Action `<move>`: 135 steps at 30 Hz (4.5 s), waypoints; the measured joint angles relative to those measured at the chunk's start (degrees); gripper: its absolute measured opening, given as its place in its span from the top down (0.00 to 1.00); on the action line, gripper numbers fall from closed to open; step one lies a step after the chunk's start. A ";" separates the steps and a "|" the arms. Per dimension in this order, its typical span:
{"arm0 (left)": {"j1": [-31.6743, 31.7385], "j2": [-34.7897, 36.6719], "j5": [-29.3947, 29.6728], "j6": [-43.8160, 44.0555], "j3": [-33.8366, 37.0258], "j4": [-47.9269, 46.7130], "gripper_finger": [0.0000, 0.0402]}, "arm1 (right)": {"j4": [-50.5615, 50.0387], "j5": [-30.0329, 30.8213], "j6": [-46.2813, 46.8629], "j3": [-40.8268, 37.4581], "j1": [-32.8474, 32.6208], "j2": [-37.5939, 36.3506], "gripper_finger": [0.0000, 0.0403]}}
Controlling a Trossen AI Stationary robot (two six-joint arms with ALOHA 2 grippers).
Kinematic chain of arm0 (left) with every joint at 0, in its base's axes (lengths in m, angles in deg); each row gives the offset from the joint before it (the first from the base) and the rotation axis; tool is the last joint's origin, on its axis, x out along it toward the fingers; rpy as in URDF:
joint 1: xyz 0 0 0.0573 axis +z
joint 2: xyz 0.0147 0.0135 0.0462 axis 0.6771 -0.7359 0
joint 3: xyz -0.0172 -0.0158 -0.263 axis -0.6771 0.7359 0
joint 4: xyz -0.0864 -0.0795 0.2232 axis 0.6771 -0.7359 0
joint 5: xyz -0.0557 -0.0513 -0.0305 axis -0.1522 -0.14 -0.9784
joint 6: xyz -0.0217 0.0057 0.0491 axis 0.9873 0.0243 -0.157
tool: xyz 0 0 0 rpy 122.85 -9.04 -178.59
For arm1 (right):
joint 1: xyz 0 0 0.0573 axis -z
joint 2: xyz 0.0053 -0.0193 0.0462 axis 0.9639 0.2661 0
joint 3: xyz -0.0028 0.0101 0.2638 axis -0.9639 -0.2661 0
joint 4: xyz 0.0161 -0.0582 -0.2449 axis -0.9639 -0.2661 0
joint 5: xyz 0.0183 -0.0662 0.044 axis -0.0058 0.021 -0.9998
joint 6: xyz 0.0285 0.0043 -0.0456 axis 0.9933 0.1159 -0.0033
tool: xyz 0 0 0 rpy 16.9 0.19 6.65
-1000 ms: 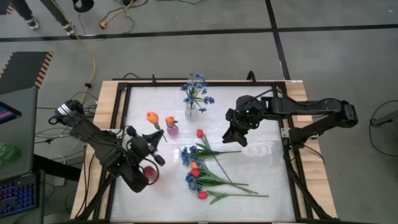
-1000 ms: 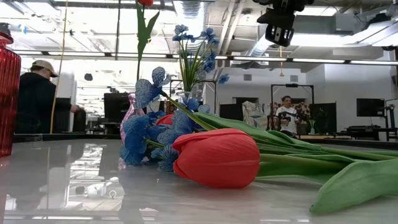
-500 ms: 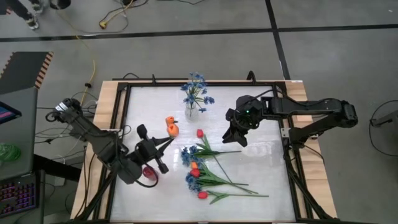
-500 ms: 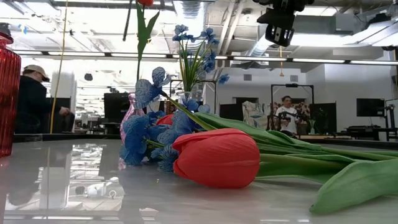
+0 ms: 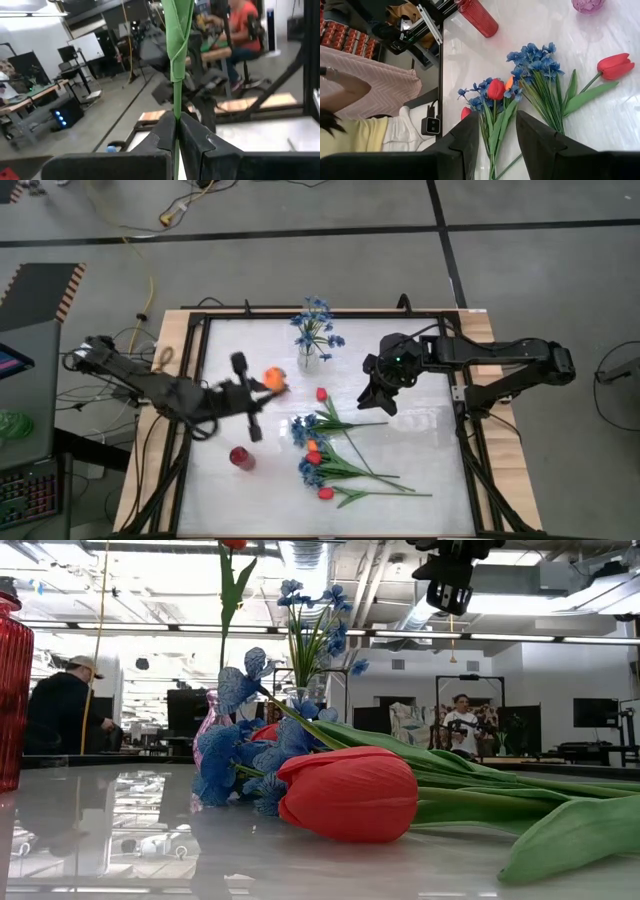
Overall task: Sort flowers into vase by color
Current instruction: Put the top orange tulip into the purple vase, then put the top blue flowers into the transparent vase
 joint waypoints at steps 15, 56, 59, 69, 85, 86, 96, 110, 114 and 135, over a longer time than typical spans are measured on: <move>-1.42 34.50 2.40 4.07 28.47 8.12 1.00 | 0.02 0.00 0.00 0.00 0.00 0.00 0.61; 17.72 29.61 -3.39 15.66 49.20 28.05 1.00 | 0.09 0.00 -0.02 -0.02 0.00 0.02 0.61; 17.72 29.11 -3.35 15.66 49.20 28.09 1.00 | 0.09 -0.01 -0.02 -0.01 0.00 0.02 0.61; 17.69 27.69 -3.33 17.82 49.20 27.90 0.86 | 0.09 -0.01 -0.02 0.00 0.00 0.01 0.61; 17.63 31.17 -2.76 15.19 49.17 20.23 0.59 | 0.08 -0.02 0.02 -0.01 0.00 0.01 0.61; 17.63 31.55 -2.68 15.18 49.17 19.21 0.58 | 0.08 -0.02 0.02 -0.02 0.00 0.02 0.61; 17.59 38.69 -1.67 16.31 49.17 9.85 0.48 | 0.07 -0.02 0.02 0.00 0.01 0.02 0.61; 15.62 45.58 -9.31 23.32 49.13 -5.12 0.48 | -0.38 8.43 -3.62 0.00 -4.18 0.90 0.61; 15.62 45.45 -9.37 24.96 49.13 -6.83 0.48 | -1.18 12.26 -4.57 -0.02 -6.71 4.20 0.61; 15.62 45.43 -9.32 26.49 49.13 -9.72 0.48 | 9.91 12.28 -16.54 -0.02 -8.92 28.49 0.61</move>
